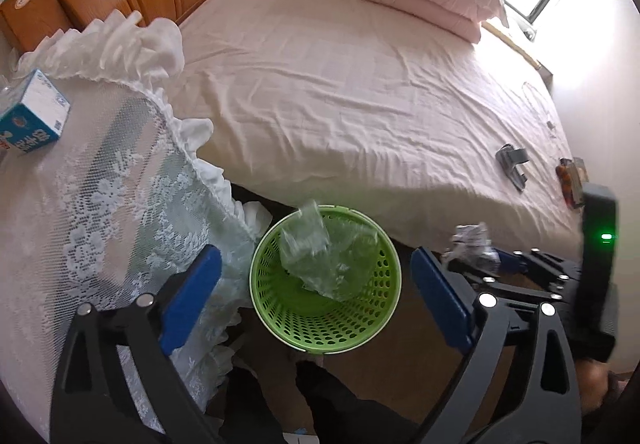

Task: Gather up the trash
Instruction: 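Carry the bag and paper to the green wastebasket and open both tools, then move both open tools back over the table, then grasp the green plastic bag with the left tool while the right tool grasps the green pouch, then carry both green bags to the green wastebasket and open both tools, then move both open tools back over the lace-covered bed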

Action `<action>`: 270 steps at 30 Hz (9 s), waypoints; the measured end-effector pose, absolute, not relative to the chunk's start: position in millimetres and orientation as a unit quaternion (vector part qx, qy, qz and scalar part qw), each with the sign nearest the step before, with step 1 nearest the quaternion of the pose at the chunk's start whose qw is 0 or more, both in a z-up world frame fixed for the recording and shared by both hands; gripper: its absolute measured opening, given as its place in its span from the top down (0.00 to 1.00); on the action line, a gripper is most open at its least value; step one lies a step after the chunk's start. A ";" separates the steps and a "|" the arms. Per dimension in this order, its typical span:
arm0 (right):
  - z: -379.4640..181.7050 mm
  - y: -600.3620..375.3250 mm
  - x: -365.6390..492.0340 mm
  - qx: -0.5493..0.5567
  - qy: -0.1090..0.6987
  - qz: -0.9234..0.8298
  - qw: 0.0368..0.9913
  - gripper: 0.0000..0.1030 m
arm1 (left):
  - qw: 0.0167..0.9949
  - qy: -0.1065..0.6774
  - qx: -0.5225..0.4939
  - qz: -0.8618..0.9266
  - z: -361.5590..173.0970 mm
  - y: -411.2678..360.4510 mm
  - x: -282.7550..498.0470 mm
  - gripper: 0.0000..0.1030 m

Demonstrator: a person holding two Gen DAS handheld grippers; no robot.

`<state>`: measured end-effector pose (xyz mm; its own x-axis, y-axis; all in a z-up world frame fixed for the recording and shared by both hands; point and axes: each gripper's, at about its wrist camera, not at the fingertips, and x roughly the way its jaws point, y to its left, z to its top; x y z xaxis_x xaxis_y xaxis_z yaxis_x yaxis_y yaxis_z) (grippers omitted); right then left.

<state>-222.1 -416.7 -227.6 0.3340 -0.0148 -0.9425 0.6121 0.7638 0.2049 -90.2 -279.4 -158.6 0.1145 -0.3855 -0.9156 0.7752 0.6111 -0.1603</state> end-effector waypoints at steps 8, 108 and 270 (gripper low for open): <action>-242.0 -396.9 -196.9 0.262 0.555 -0.171 0.771 0.52 | 0.743 0.514 0.174 -0.393 -135.1 -260.6 -87.9 0.11; -182.3 12.8 224.6 0.071 0.566 0.063 0.819 0.23 | 0.867 0.491 0.003 -0.087 -129.9 187.1 201.0 0.47; -116.8 -168.1 57.3 0.039 0.530 0.051 0.846 0.03 | 0.847 0.504 0.019 -0.168 -85.0 37.3 78.3 0.08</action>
